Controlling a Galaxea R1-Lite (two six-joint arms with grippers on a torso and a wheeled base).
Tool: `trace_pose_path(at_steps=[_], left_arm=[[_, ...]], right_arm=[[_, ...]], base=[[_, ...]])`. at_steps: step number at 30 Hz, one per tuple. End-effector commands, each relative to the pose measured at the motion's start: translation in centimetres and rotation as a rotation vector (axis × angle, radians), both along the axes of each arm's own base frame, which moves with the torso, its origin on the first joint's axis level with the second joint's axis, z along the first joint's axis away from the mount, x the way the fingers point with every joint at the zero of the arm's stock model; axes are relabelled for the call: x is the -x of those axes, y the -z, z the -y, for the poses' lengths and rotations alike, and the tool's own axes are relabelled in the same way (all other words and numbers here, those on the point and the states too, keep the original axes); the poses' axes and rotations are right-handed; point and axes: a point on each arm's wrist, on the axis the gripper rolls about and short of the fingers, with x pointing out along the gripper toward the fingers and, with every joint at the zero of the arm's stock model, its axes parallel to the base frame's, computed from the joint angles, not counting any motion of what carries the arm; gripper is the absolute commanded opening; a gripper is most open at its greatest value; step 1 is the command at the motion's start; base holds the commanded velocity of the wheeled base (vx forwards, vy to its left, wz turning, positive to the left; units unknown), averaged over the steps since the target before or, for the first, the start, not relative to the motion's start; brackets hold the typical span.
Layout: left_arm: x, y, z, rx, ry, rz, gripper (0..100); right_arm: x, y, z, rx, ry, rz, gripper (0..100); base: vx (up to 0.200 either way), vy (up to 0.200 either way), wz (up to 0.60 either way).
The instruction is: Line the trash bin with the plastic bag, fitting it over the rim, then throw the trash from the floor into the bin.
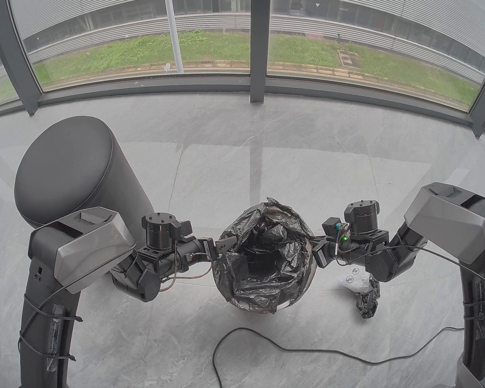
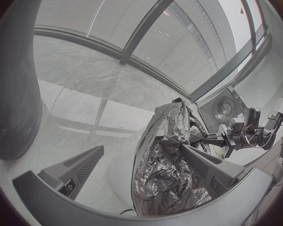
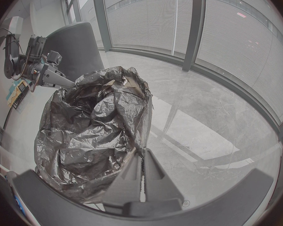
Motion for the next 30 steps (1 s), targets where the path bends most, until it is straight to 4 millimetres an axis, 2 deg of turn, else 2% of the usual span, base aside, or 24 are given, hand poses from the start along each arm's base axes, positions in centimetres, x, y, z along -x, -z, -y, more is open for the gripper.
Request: trace_pose_path(at_steps=[1,4,12,13,23,30], left_arm=[[0.0,0.2,0.0,-0.001,0.0,-0.005,100],[0.0,0.3,-0.1,-0.002,0.0,-0.008,100],[0.0,0.7,0.0,-0.004,0.001,-0.014,100],[0.0,0.7,0.0,-0.004,0.001,-0.013,100],[0.2,0.0,0.0,0.025,0.006,0.032,100],[0.4,0.6,-0.2,0.003,-0.004,0.02,100]], right_arm=[[0.0,1.1,-0.1,0.006,0.004,-0.023,0],[0.0,1.3,-0.4,-0.007,0.005,-0.034,0],[-0.1,0.3,-0.8,-0.025,-0.006,-0.015,0],[-0.1,0.2,-0.8,-0.028,-0.009,-0.013,100],[0.3,-0.8,-0.6,-0.032,-0.005,0.005,100],[1.2,-1.4,-0.3,-0.029,-0.005,-0.002,100]], base=[[0.0,0.0,0.0],[0.0,0.0,0.0],[0.0,0.0,0.0],[0.0,0.0,0.0],[0.0,0.0,0.0],[0.0,0.0,0.0]])
